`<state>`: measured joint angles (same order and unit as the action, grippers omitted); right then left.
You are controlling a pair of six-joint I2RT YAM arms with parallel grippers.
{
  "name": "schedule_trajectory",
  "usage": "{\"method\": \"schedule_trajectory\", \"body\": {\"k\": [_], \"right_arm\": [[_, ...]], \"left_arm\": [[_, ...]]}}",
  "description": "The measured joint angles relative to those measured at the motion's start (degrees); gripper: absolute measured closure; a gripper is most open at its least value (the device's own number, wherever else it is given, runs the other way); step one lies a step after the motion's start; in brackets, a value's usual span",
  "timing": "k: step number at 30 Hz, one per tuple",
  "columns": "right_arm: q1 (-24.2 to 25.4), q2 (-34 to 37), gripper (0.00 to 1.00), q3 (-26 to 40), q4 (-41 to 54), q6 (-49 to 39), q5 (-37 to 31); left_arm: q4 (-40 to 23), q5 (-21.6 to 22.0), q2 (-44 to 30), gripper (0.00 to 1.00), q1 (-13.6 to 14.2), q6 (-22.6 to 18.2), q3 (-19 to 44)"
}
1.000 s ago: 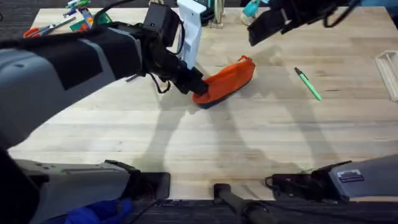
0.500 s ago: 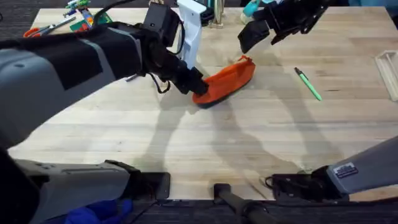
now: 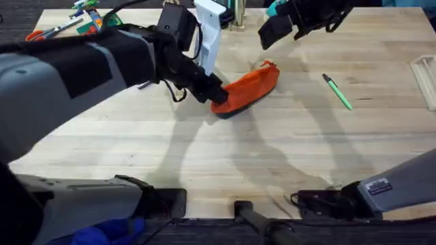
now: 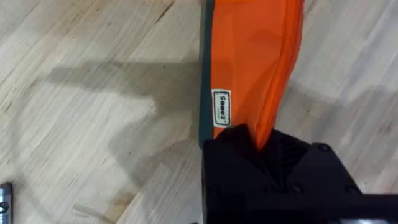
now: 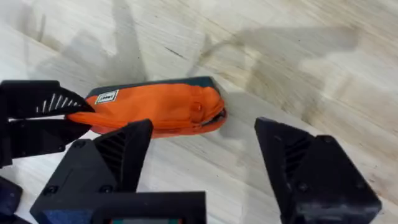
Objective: Unzip the bag, pick up the pens from the table one at a time and place them inside, then zip the bag closed.
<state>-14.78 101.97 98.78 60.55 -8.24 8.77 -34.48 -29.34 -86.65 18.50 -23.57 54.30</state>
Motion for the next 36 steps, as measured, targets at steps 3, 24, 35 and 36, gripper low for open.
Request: {"method": "schedule_trajectory", "body": {"k": [3,24,35,36], "right_arm": [[-0.6,0.0,0.013,0.0,0.0,-0.8,0.0],[-1.3,7.1,0.109,0.0,1.0,-1.0,0.0],[-2.2,9.6,0.152,0.0,0.7,-0.5,0.0],[-2.2,9.6,0.164,0.0,0.7,-0.4,0.0]], "left_arm": [[0.0,0.0,0.0,0.959,0.0,0.0,0.0],[0.0,0.0,0.0,0.959,0.0,0.0,0.0],[0.0,0.0,0.0,0.959,0.0,0.0,0.0],[0.0,0.0,0.0,0.959,0.0,0.0,0.0]]}}
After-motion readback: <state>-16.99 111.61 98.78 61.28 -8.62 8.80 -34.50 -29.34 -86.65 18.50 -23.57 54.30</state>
